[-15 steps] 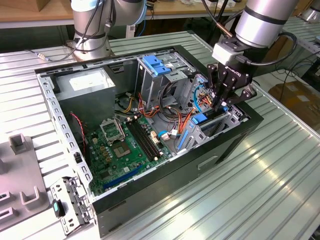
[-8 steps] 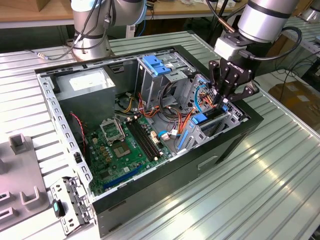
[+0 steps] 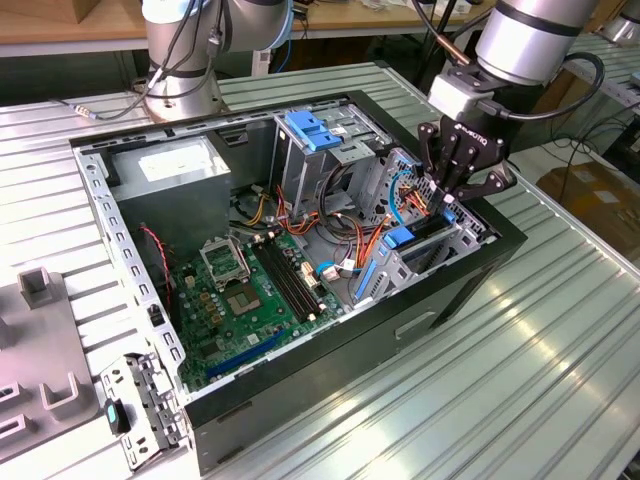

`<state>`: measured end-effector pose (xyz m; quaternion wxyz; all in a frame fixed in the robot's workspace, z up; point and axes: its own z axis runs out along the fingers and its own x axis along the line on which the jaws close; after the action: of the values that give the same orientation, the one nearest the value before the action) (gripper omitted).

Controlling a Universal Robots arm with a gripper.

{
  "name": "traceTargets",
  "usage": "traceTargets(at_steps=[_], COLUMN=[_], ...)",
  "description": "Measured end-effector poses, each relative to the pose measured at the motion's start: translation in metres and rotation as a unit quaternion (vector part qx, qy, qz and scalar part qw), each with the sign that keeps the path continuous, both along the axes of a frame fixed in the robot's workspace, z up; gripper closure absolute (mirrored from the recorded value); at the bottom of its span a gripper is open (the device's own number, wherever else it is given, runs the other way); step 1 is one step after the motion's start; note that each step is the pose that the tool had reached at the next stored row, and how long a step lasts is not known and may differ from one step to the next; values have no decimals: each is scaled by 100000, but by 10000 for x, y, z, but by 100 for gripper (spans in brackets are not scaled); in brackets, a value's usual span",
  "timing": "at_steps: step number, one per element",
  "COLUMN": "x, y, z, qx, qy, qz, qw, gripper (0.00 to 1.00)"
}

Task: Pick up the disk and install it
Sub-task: 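Insert the first disk wire, then insert the second disk wire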

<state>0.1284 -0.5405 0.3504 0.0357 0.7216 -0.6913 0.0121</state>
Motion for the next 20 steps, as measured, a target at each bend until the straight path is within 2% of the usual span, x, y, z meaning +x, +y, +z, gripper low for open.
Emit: traceTargets(at_steps=[10,15,17,20], x=[-10,-102,-181,-195], y=[0,0,0,-1], z=[7,6,6,5], qx=[-9,-4,-1,1], qy=[3,1,2,3], qz=[2,1,3,1], qw=[100000,100000,100000,100000], gripper=[89,89,89,89])
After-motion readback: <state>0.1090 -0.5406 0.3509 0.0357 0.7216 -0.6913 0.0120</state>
